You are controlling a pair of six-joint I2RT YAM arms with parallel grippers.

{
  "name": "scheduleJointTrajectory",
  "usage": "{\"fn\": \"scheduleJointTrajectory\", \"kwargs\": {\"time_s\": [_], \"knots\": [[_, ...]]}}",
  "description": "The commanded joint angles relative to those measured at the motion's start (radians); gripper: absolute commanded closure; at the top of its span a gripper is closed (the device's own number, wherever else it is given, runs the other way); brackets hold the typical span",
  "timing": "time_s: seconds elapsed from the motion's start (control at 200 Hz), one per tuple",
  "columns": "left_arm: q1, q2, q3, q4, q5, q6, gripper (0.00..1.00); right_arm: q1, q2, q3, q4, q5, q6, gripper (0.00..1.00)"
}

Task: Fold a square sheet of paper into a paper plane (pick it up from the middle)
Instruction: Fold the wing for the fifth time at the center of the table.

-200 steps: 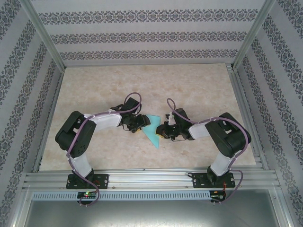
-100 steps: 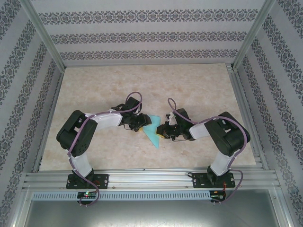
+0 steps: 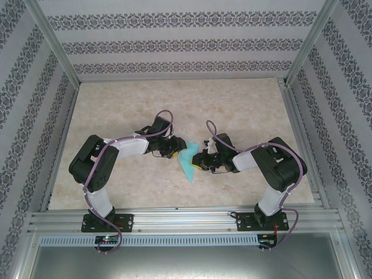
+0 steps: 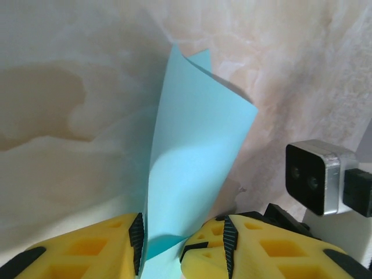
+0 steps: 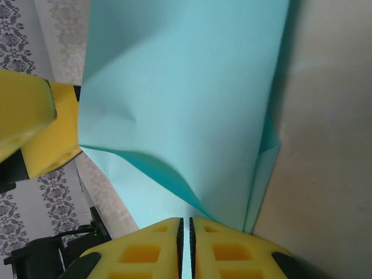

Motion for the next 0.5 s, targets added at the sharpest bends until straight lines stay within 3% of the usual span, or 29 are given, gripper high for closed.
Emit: {"fn": "scheduleJointTrajectory", "kwargs": {"time_s": [0.0,0.5], "knots": [[0.026,0.028,-0.009,0.029,0.037,-0.002,0.56,-0.002,0.097,-0.033,-0.08,0.172,-0.045,0.86],[0.062,0.097,0.028,0.015,0.147,0.046,0.6,-0.035,0.11,-0.021,-0.109,0.119,-0.129,0.86]]}}
